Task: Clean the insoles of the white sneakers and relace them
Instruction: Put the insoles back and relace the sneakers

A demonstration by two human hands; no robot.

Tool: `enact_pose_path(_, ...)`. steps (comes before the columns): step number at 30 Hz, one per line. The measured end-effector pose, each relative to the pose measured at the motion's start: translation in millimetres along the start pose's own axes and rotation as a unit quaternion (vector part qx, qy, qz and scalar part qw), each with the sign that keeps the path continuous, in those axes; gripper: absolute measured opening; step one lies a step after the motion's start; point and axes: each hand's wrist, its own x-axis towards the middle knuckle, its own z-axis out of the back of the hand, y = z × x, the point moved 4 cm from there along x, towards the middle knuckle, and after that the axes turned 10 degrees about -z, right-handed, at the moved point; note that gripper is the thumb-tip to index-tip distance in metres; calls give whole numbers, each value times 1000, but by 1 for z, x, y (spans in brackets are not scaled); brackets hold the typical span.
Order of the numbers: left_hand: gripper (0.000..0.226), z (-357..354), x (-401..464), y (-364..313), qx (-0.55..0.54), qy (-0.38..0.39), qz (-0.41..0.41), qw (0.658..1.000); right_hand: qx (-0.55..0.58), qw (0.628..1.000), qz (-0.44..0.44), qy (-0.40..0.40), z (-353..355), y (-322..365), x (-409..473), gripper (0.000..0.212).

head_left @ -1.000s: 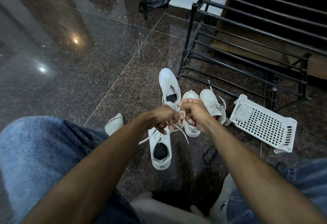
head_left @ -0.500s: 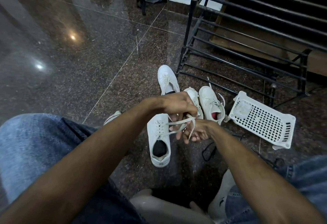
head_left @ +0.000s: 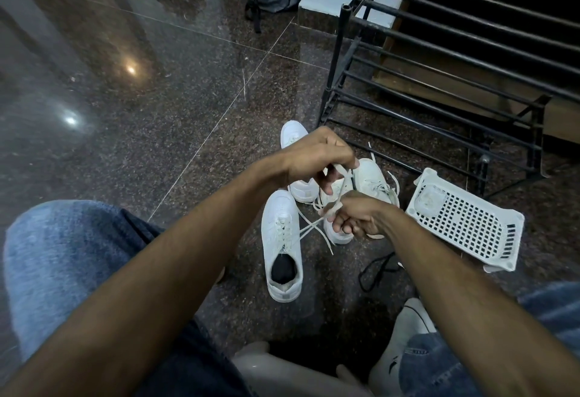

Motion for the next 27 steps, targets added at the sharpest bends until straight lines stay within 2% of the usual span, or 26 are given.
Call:
enact_pose_path(4, 67, 1, 2, 0, 15, -12, -20, 1000, 25, 999, 8, 26, -1, 3, -7, 22)
enact_pose_path(8, 40, -4, 6, -4, 3, 2, -32, 999, 111, 990, 40, 80, -8, 3, -7, 9)
enact_pose_path(10, 29, -7, 7, -5, 4, 10, -31, 999, 115, 987, 62, 90, -8, 2, -4, 15)
enact_pose_path(14, 31, -10, 9, -6, -1, 15, -32, 999, 81, 987, 87, 104, -10, 1, 0, 28)
enact_pose_path(16, 31, -11, 10, -7, -4, 15, -38, 999, 84, 985, 90, 120, -14, 1, 0, 28)
enact_pose_path(20, 47, -5, 10, -7, -9, -4, -45, 999, 98, 984, 112, 102, -14, 2, 1, 26)
enact_pose_path(24, 34, 5, 9, -6, -31, -20, -56, 998, 147, 966, 182, 108, -5, 15, -12, 31)
enact_pose_path(27, 29, 13, 8, -2, -67, -63, -58, 994, 159, 953, 243, 82, 6, 31, -29, 31)
